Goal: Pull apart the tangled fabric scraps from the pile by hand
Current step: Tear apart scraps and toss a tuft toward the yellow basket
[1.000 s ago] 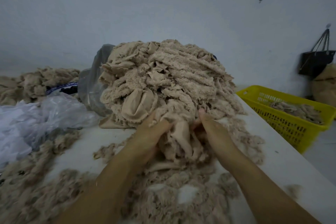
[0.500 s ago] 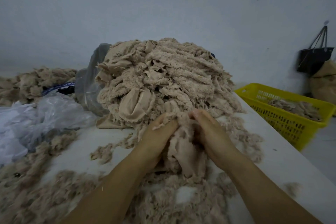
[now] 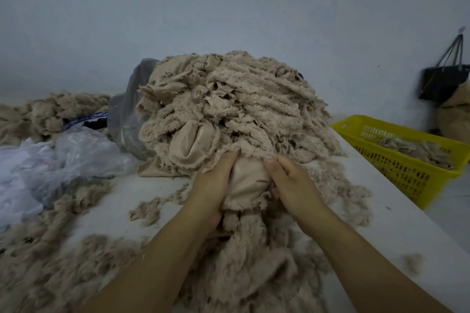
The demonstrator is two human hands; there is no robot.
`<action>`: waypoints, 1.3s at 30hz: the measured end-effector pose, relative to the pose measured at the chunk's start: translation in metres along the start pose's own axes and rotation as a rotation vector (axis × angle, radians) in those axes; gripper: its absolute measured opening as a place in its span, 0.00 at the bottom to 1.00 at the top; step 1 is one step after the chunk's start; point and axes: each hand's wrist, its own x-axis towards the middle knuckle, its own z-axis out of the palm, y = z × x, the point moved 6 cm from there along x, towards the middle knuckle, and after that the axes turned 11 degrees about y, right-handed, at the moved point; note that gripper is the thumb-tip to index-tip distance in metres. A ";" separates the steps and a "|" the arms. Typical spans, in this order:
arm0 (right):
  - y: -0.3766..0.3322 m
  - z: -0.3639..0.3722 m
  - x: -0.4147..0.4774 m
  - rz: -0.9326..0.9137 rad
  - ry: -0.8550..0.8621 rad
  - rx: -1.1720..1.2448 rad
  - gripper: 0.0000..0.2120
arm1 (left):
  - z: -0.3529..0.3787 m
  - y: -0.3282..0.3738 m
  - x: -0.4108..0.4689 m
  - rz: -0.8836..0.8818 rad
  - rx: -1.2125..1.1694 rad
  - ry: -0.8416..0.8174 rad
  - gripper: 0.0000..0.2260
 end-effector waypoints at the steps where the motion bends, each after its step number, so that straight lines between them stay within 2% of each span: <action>1: 0.000 0.000 0.001 0.014 0.014 0.008 0.19 | 0.000 0.000 0.001 -0.016 -0.021 0.000 0.12; 4: 0.004 0.002 0.002 0.063 0.026 0.022 0.17 | 0.001 0.002 0.001 -0.064 -0.099 -0.016 0.12; 7: 0.005 0.005 0.002 0.080 -0.024 0.002 0.20 | -0.001 0.001 0.002 -0.094 -0.141 -0.016 0.14; 11: -0.002 0.010 -0.001 -0.063 -0.099 -0.062 0.19 | -0.001 -0.001 0.005 -0.112 -0.169 -0.049 0.18; 14: -0.005 0.008 -0.001 -0.123 -0.051 -0.113 0.20 | 0.001 -0.001 0.003 -0.136 -0.168 -0.055 0.19; 17: 0.003 -0.001 0.003 -0.063 0.021 -0.103 0.20 | 0.000 -0.001 0.005 -0.093 -0.074 -0.011 0.20; 19: 0.003 -0.001 0.003 -0.060 0.006 -0.097 0.18 | 0.001 0.000 0.003 -0.032 0.031 -0.022 0.20; 21: -0.005 0.006 0.001 -0.111 -0.060 -0.114 0.10 | 0.004 -0.001 0.001 0.037 0.165 -0.064 0.20; 24: -0.010 0.018 -0.004 -0.170 -0.133 -0.118 0.20 | 0.009 -0.002 -0.003 0.089 0.241 -0.119 0.20; 27: -0.018 0.014 -0.005 -0.253 -0.039 -0.055 0.17 | 0.010 -0.003 -0.001 0.116 0.284 -0.133 0.20; 28: -0.017 0.010 -0.004 -0.224 -0.008 -0.018 0.14 | 0.011 -0.003 -0.002 0.136 0.281 -0.156 0.20; 30: -0.009 0.002 0.001 -0.043 0.069 0.136 0.13 | 0.014 -0.002 -0.006 0.160 0.226 -0.230 0.18; 33: 0.008 -0.010 0.007 0.264 0.175 0.399 0.20 | 0.018 -0.001 -0.008 0.243 0.257 -0.302 0.13; 36: 0.016 -0.004 0.007 0.357 0.155 0.496 0.22 | 0.017 0.002 0.002 0.416 0.436 -0.263 0.22; 39: 0.017 -0.018 0.016 0.372 0.231 0.716 0.18 | -0.002 0.009 0.019 0.535 0.642 -0.097 0.17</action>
